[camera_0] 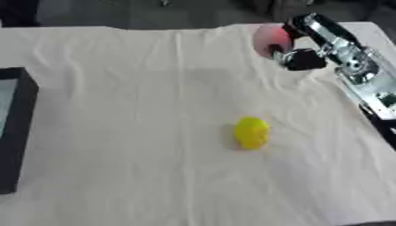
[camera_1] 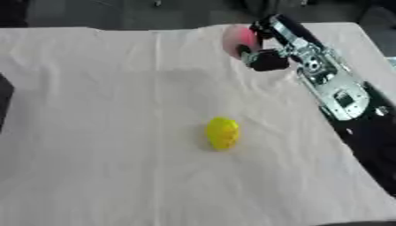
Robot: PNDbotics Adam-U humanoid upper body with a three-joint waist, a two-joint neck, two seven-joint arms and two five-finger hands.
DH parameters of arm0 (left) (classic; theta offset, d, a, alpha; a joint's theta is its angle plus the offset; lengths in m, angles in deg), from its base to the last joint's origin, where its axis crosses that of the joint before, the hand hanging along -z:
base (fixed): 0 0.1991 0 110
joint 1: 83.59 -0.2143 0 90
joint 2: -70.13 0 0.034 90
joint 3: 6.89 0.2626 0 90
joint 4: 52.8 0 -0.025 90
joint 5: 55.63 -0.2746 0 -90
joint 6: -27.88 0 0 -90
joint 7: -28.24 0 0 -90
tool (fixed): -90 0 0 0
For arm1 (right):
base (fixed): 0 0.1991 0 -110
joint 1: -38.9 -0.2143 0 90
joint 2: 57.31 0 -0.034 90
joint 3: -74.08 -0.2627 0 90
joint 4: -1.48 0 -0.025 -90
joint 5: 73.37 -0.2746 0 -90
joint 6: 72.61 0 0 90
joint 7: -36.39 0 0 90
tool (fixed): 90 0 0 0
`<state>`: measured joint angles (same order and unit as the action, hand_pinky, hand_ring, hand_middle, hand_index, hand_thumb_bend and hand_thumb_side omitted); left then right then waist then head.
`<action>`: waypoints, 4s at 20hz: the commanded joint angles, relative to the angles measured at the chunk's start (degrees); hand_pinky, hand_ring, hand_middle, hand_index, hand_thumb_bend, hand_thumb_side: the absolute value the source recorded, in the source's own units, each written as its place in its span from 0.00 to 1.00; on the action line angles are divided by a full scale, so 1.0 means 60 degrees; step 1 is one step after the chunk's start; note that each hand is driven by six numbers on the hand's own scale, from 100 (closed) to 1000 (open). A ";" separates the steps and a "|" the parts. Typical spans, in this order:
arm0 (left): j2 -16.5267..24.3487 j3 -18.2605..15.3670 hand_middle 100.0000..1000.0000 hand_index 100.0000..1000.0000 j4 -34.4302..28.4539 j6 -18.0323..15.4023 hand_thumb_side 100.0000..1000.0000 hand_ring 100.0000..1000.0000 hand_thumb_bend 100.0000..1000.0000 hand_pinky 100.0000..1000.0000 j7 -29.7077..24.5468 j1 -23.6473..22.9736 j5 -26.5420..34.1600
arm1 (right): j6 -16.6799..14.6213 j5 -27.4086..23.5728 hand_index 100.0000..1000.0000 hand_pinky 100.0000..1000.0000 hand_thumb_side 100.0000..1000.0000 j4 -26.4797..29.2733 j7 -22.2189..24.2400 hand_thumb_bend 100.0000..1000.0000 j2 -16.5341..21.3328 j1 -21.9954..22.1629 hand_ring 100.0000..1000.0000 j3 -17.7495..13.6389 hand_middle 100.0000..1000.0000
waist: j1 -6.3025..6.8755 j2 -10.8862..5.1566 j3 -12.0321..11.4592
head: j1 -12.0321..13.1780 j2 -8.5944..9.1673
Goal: Pick up the objects with one hand, pass them to the other hand, and then place them into the box on the other side of the table.
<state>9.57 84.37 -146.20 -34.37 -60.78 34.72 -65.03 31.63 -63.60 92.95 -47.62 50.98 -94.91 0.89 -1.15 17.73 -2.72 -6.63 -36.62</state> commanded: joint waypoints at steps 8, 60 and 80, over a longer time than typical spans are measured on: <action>0.0400 0.0466 0.71 0.79 -0.1110 -0.0526 0.57 0.67 0.15 0.66 -0.0984 0.0497 0.0351 | 0.0258 -0.0645 0.46 0.81 0.00 0.2137 0.0329 0.00 -0.0575 0.0172 0.58 0.0625 0.22 | 0.0085 -0.0337 0.0029 | 0.0257 0.0013; -0.0267 0.3666 0.78 0.85 -0.2663 -0.1399 0.39 0.74 0.22 0.71 -0.6317 0.2784 -0.1717 | 0.0097 0.0487 0.44 0.78 0.00 0.2371 0.0342 0.00 -0.3259 -0.0621 0.57 0.2987 0.18 | 0.0179 -0.0447 0.0008 | 0.0600 -0.0368; -0.0026 0.3250 0.79 0.86 -0.3273 -0.1928 0.58 0.76 0.39 0.73 -0.7318 0.2382 -0.1184 | 0.0173 0.0665 0.43 0.77 0.00 0.2422 0.0266 0.00 -0.3224 -0.0571 0.55 0.3121 0.17 | 0.0152 -0.0410 -0.0001 | 0.0427 -0.0390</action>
<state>7.54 105.20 -164.75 -45.72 -104.10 48.48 -72.51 32.70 -59.30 106.13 -45.55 31.40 -97.50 19.83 -0.43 16.58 -2.65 -3.79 -38.70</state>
